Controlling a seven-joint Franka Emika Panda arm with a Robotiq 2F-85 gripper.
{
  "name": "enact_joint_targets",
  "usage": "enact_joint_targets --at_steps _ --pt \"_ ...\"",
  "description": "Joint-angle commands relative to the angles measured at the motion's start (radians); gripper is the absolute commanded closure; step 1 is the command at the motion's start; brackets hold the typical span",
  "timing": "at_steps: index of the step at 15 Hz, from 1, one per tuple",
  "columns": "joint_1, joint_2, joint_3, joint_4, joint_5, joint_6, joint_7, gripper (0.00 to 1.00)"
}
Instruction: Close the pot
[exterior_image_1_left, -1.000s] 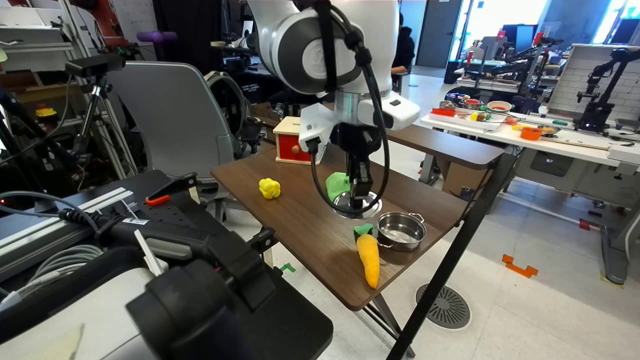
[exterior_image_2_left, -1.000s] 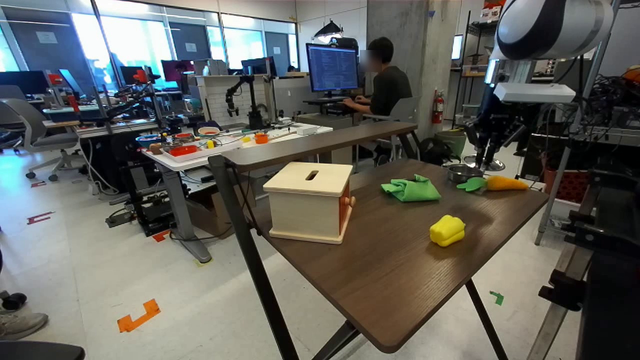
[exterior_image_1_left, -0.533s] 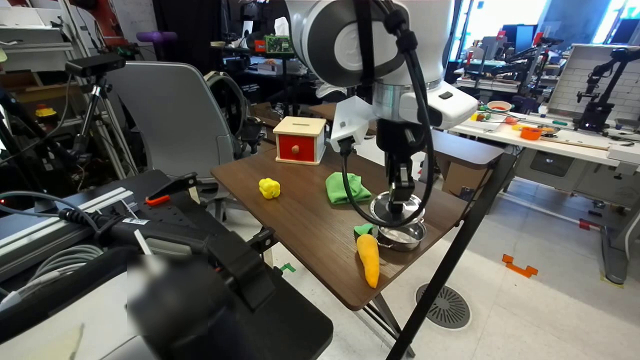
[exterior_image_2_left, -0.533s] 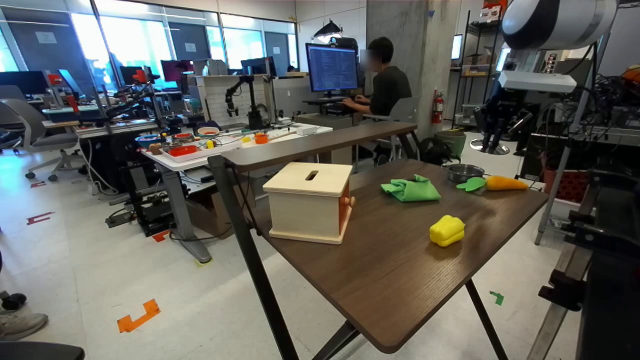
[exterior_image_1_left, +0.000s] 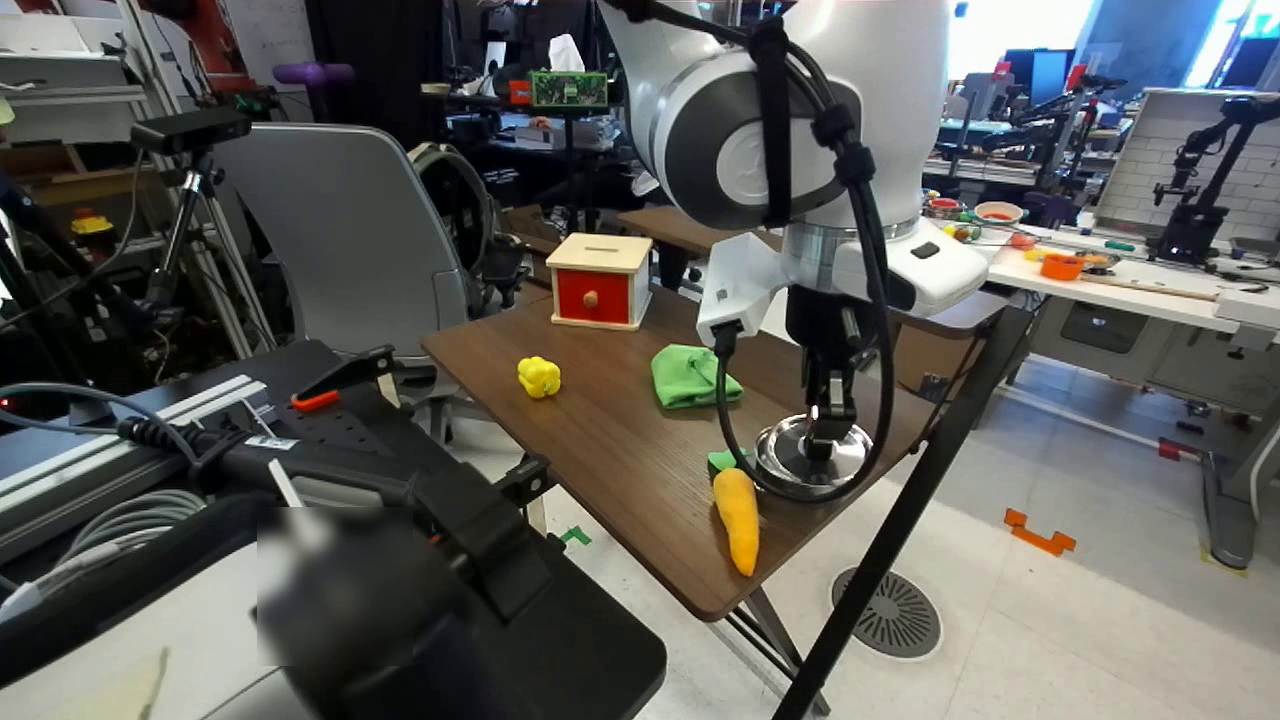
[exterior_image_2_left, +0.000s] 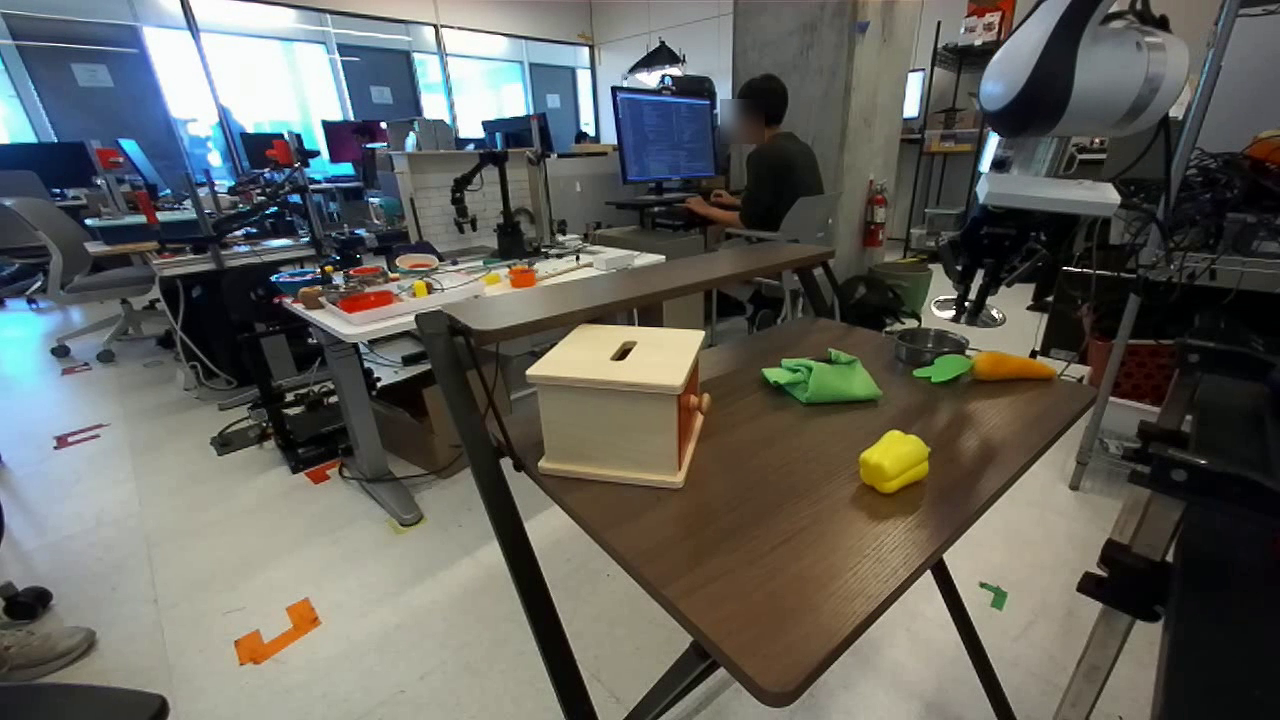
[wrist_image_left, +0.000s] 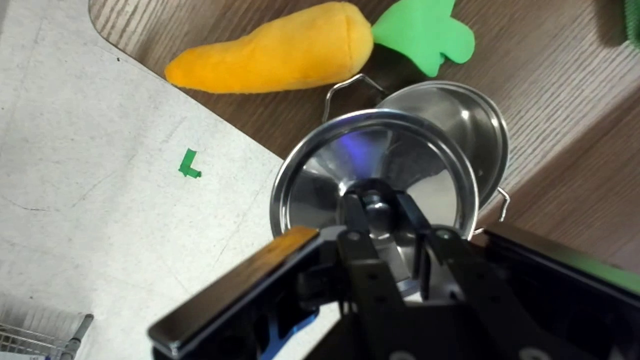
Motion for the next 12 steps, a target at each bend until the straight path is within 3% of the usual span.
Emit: enact_joint_targets --at_steps 1,12 --pt "-0.012 0.066 0.019 0.107 0.031 -0.055 0.021 0.95" --pt "0.001 0.176 0.036 0.276 0.033 -0.155 0.079 0.95"
